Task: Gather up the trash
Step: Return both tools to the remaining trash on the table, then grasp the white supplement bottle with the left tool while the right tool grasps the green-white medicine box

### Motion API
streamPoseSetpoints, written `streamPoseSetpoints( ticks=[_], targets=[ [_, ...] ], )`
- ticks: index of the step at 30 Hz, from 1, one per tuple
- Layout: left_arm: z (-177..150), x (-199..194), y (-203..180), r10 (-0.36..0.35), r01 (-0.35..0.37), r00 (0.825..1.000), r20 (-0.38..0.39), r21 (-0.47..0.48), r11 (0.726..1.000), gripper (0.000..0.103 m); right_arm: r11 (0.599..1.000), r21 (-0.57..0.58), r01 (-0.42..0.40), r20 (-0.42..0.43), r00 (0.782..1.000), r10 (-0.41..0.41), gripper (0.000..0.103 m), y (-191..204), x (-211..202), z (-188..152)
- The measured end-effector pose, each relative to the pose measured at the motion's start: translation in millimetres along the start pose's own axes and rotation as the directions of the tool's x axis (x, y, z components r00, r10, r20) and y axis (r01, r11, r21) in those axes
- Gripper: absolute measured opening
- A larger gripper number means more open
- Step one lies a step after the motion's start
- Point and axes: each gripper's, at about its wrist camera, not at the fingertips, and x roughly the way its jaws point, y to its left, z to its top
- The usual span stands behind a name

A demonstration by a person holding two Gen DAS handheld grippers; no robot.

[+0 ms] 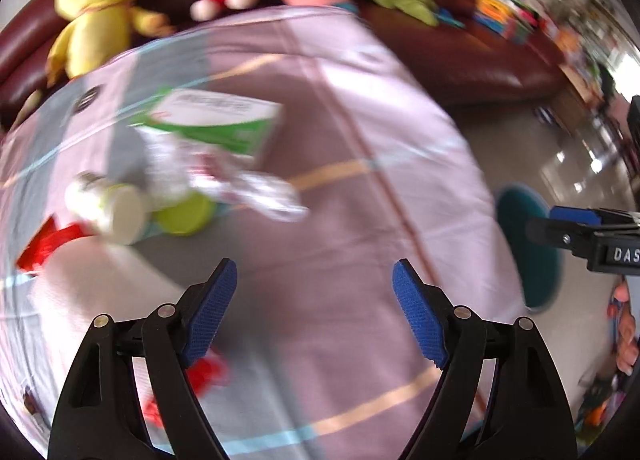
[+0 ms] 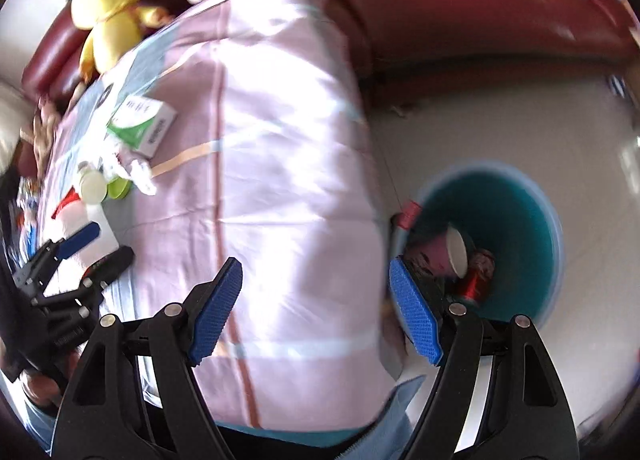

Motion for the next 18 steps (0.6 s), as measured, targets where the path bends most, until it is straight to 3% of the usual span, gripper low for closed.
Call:
streamPoseSetpoints(
  ticks=[9, 18],
  targets=[
    [19, -11, 117, 0.080, -0.074, 0.997, 0.020, -0.211, 0.975, 0.081, 0.976, -0.213, -0.051, -0.035, 0.998, 0.044, 0.073, 103, 26, 59],
    [36, 17, 182, 0.050, -0.060, 0.998, -0.036, -0.381, 0.923, 0.081, 0.896, -0.435, -0.086, -0.076, 0.995, 0.058, 0.073, 194, 69, 136]
  ],
)
